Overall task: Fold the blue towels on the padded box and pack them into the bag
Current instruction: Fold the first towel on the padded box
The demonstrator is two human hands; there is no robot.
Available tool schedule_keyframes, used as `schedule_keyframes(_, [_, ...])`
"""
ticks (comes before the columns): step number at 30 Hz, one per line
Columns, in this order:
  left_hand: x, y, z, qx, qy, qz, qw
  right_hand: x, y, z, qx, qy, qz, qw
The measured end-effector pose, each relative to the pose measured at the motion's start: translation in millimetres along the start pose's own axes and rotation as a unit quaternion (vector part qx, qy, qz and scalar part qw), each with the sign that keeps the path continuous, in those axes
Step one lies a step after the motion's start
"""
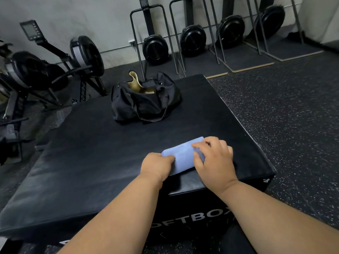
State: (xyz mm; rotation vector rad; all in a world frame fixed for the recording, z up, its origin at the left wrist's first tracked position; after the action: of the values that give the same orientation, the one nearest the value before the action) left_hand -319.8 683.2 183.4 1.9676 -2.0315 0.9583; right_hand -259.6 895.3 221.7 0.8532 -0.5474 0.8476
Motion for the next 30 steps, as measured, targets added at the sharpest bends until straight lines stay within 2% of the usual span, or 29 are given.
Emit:
schedule_keyframes(4, [-33.1,8.6,-23.0,-0.024,-0.084,0.025,0.996,-10.3,1.8,-11.0,0.017,-0.061,0.047,0.997])
schedule_keyframes(9, [-61.1,22.5,-38.7,-0.034,-0.104,0.063,0.992,-6.4,14.5,-37.9,-0.018,-0.085,0.072,0.994])
schedule_keyframes(12, [-71.5,27.9,-40.9,-0.025,-0.070,0.102,0.992,-3.7,18.3,-45.6,-0.021,-0.082,0.065,0.994])
schedule_keyframes(15, [-78.3,23.3,-56.3,-0.102,0.038,0.145,0.983,0.5,20.7,-47.6,-0.019,-0.057,0.049,0.997])
schedule_keyframes(17, [-79.9,21.6,-63.1,-0.159,0.099,0.135,0.973,4.3,23.2,-49.0,-0.018,-0.030,0.041,0.999])
schedule_keyframes(20, [-80.7,25.5,-68.3,-0.215,0.099,0.097,0.967,9.1,27.1,-57.2,-0.034,-0.030,0.026,0.999])
schedule_keyframes(25, [-96.0,44.5,-86.1,-0.244,0.085,0.090,0.962,18.3,30.6,-77.4,-0.097,-0.028,-0.008,0.995])
schedule_keyframes(30, [-109.7,72.6,-118.8,-0.271,0.130,0.083,0.950,12.7,28.2,-84.5,-0.114,-0.028,0.023,0.993])
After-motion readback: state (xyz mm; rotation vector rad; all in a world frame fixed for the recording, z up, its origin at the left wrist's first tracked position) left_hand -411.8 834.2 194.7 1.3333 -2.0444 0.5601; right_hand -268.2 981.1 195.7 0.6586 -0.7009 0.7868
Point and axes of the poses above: each hand's wrist, its own y-axis towards the middle knuckle, its own x-axis out of the back of the hand, z = x × y, the point moved 10 cm from there along y, towards the middle knuckle, and after that the axes turned 5 degrees about -x, right-handed, at the moved point
